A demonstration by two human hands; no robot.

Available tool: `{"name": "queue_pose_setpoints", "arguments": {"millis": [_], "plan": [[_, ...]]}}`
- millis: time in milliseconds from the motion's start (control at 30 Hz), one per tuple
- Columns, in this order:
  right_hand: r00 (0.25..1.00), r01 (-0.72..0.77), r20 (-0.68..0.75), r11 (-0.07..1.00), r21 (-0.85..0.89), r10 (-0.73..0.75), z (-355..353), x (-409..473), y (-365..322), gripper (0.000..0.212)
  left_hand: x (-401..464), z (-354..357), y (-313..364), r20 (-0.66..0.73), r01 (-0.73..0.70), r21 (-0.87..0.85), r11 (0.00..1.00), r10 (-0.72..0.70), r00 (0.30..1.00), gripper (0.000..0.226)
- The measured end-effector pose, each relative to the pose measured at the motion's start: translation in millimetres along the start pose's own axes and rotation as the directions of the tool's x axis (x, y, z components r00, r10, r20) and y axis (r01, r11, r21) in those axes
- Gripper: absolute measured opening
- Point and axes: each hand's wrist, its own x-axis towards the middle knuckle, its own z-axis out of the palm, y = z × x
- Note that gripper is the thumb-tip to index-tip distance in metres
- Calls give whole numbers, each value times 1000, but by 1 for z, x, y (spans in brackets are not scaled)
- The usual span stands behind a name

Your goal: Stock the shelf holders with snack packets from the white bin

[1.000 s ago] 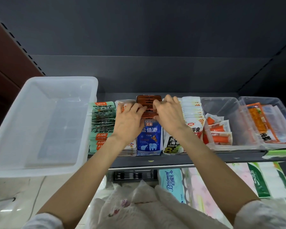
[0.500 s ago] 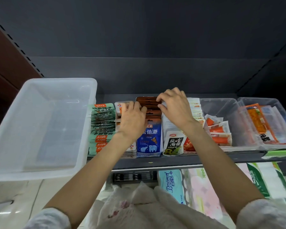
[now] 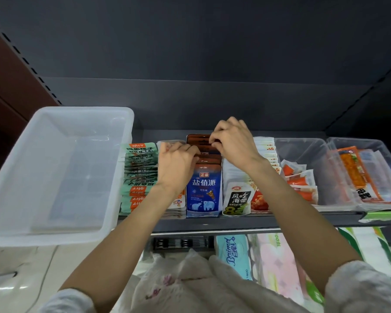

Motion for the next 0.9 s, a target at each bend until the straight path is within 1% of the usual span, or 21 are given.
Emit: {"name": "queue_pose_setpoints", "arguments": {"millis": [100,133,200,233,300,367,400,467,533,567,667,767,800,867,900], "plan": [[998,21,-65,1000,-3,-21,-2,0,0,13,-2,4,1,-47,44,-48,998,-46,998,6],[999,13,-49,1000,-10,-13,-2,1,-1,14,-4,6,2,-49,60,-60,996,-63,997,8],[1000,-24,11,999,-22,24,1,0,-3,18,-8,7,4,-37,91,-81,993,-95,995,18],[999,-41,13,999,-13,41,2,0,-4,18,-10,6,5,-26,105,-96,990,-108,994,25],[996,-76,-43,996,39,77,1,-2,-3,16,-12,3,6,-8,115,-125,985,-117,993,39],[984,-133,-99,984,118,145,-3,-5,1,15,-15,-2,8,47,115,-143,983,-110,993,52],[980,-157,-100,977,145,172,-5,-7,3,19,-16,-4,12,87,119,-147,982,-107,990,58],[977,-191,-56,961,201,206,-8,-12,3,35,-20,-7,22,176,157,-171,973,-126,976,69],[971,-228,-8,936,270,239,-9,-20,-3,46,-24,-7,36,235,243,-235,941,-187,954,74],[970,-236,-1,936,262,245,-8,-25,-6,48,-25,-7,41,256,284,-256,924,-219,942,75],[970,-241,48,962,130,237,-2,-36,-12,50,-25,-6,45,292,361,-295,885,-276,916,76],[968,-233,130,963,137,216,8,-39,-19,57,-22,-6,43,301,382,-382,841,-278,912,76],[970,-213,141,971,113,196,11,-38,-21,58,-22,-6,44,302,385,-390,837,-279,912,76],[980,-165,124,985,53,157,17,-36,-21,57,-25,-5,45,307,387,-372,844,-282,909,77],[981,-166,104,985,44,161,18,-34,-19,57,-27,-4,45,308,384,-359,851,-280,909,78]]}}
